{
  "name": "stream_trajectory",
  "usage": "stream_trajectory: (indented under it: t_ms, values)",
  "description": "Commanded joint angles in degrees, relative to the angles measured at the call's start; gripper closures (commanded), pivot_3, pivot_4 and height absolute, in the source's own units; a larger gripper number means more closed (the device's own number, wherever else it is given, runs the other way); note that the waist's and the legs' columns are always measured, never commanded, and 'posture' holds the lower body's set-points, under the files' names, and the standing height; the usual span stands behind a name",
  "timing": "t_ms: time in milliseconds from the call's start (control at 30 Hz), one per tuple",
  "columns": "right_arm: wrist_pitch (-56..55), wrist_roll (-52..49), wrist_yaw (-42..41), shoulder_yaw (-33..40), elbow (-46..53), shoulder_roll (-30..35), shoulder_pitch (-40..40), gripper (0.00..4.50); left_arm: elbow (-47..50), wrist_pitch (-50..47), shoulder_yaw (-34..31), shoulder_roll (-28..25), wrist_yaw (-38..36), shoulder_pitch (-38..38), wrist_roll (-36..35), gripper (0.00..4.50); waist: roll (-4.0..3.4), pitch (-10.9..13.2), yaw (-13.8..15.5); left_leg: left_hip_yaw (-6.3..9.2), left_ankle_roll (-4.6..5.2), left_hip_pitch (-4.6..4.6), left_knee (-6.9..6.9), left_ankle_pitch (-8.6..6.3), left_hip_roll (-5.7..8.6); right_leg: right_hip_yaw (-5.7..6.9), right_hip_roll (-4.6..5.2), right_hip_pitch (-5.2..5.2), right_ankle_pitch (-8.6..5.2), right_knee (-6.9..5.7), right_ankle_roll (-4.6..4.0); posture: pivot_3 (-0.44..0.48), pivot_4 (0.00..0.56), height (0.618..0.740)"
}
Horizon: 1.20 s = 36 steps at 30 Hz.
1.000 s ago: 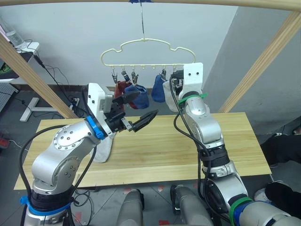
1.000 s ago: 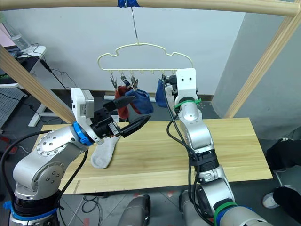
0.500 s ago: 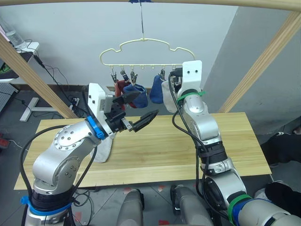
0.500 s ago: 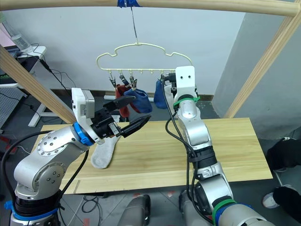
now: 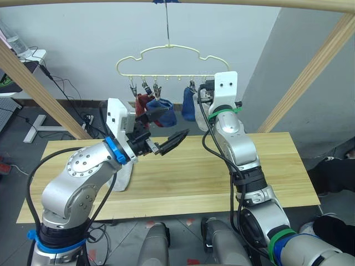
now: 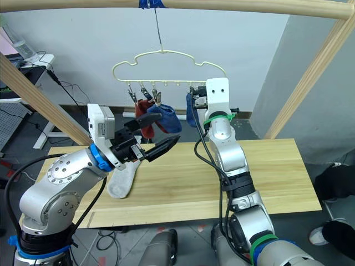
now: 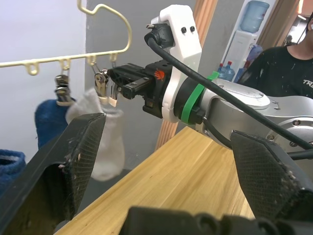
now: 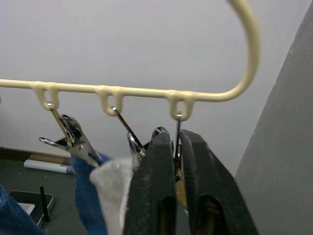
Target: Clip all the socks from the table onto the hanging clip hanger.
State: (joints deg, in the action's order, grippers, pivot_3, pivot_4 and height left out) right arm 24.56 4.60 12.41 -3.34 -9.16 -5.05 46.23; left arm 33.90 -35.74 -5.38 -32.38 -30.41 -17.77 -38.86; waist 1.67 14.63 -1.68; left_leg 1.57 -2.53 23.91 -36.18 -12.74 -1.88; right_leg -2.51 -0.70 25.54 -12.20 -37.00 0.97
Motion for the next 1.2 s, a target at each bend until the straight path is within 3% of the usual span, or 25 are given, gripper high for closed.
stream_trajectory:
  t_ms: [33,267,533,767,1033,1200]
  values:
    - [-0.48,0.63,0.12,0.34,2.52,-0.06,0.63,4.46,2.46,0.69,-0.25,-0.05,0.2,-0.48,-0.02,0.0,0.0,0.0,0.0,0.0,0.0,0.0,0.0,0.0,0.0,0.0,0.0,0.0,0.0,0.0,0.0,0.067,0.263,0.74]
    - [0.44,0.6,-0.79,0.41,4.01,0.53,-0.09,4.46,2.12,1.21,-0.28,-0.03,-0.17,-0.11,0.33,0.0,0.0,0.0,0.0,0.0,0.0,0.0,0.0,0.0,0.0,0.0,0.0,0.0,0.0,0.01,0.0,0.066,0.269,0.74]
    - [5.56,-3.11,-7.47,0.96,9.44,2.15,-1.76,4.46,1.81,1.71,-0.06,0.16,-0.44,0.14,1.12,0.0,0.0,0.0,-0.01,0.0,0.0,0.0,0.0,0.0,0.0,0.0,0.0,0.0,0.0,0.01,0.0,0.06,0.274,0.74]
    - [19.13,-13.22,-18.25,4.4,16.35,5.38,-1.48,4.46,0.93,1.71,1.02,-0.09,-0.99,0.47,2.15,0.0,-0.03,0.06,0.0,0.0,0.0,0.0,0.0,0.0,0.0,0.0,0.0,0.0,0.0,0.0,0.0,0.047,0.279,0.74]
    - [30.15,-19.5,-24.01,7.57,19.42,12.72,0.77,4.46,-0.08,2.16,1.92,0.25,-1.55,0.62,3.36,0.0,-0.05,0.16,-0.04,0.01,0.0,0.0,0.0,0.0,0.02,0.0,0.0,-0.01,0.0,0.0,0.0,0.027,0.282,0.74]
    - [34.17,-23.16,-25.45,8.54,19.15,12.91,1.26,4.46,-0.49,2.48,2.0,0.36,-1.95,0.41,4.01,0.0,-0.05,0.16,-0.15,0.0,0.0,-0.01,0.05,0.0,0.01,0.0,0.0,0.01,-0.01,0.02,-0.01,0.031,0.282,0.74]
